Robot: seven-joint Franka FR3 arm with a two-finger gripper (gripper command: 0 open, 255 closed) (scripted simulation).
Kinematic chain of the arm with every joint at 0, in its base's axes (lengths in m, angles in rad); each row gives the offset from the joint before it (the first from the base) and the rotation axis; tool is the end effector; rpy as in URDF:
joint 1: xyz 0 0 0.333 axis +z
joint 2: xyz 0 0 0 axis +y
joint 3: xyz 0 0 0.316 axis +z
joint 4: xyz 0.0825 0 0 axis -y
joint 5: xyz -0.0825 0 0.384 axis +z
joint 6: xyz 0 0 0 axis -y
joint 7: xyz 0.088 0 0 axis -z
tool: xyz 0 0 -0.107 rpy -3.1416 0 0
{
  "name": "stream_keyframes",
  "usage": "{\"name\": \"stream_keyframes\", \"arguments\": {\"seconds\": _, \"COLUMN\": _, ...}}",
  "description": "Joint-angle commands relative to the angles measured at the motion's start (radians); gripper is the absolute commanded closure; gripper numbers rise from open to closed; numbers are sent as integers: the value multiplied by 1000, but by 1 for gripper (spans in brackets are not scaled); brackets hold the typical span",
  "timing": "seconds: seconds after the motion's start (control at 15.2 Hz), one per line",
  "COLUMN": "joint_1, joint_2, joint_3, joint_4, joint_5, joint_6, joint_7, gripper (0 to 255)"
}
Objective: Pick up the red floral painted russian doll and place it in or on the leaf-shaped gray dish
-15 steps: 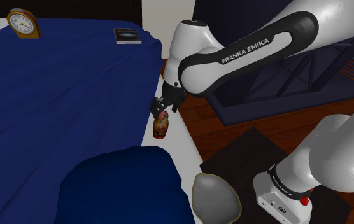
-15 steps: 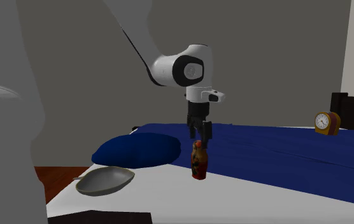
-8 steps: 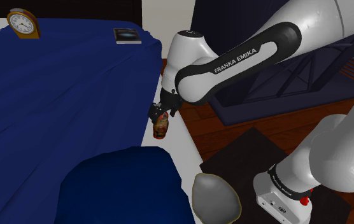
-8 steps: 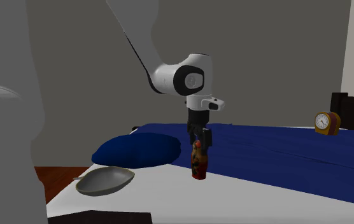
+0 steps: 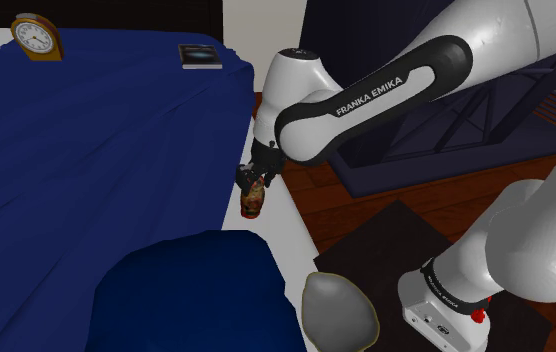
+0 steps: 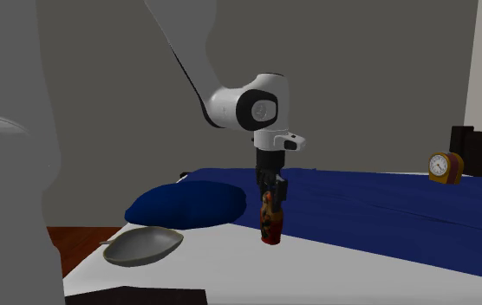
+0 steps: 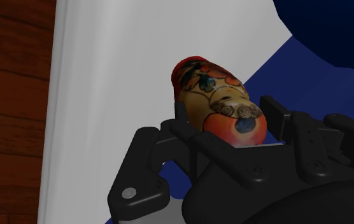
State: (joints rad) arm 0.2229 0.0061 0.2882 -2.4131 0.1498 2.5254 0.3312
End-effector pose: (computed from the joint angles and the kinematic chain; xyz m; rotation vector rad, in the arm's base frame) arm 0.4359 0.2428 0.3179 -3.0091 -0.0934 -0.0876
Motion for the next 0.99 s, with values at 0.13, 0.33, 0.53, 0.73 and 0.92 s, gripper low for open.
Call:
{"name": "stream_keyframes", "arguments": {"seconds": 0.13, "joint_1": 0, "joint_2": 0, "joint_3": 0, "joint_4": -1, "joint_5": 0, "joint_6": 0, "joint_7": 0, "gripper": 255}}
{"name": "stream_keyframes", "arguments": {"seconds": 0.33, "joint_1": 0, "joint_2": 0, "joint_3": 0, "joint_4": 0, "joint_5": 0, "joint_6": 0, "joint_7": 1, "gripper": 255}}
{"name": "stream_keyframes", "arguments": {"seconds": 0.53, "joint_1": 0, "joint_2": -10, "joint_3": 0, "joint_4": 3, "joint_5": 2, "joint_6": -14, "joint_7": -1, "gripper": 255}}
{"name": "stream_keyframes", "arguments": {"seconds": 0.73, "joint_1": -1, "joint_2": -41, "joint_3": -1, "joint_4": 16, "joint_5": 8, "joint_6": -57, "joint_7": -3, "gripper": 255}}
{"name": "stream_keyframes", "arguments": {"seconds": 0.92, "joint_1": -2, "joint_2": -70, "joint_3": -3, "joint_4": 31, "joint_5": 13, "joint_6": -100, "joint_7": -3, "gripper": 255}}
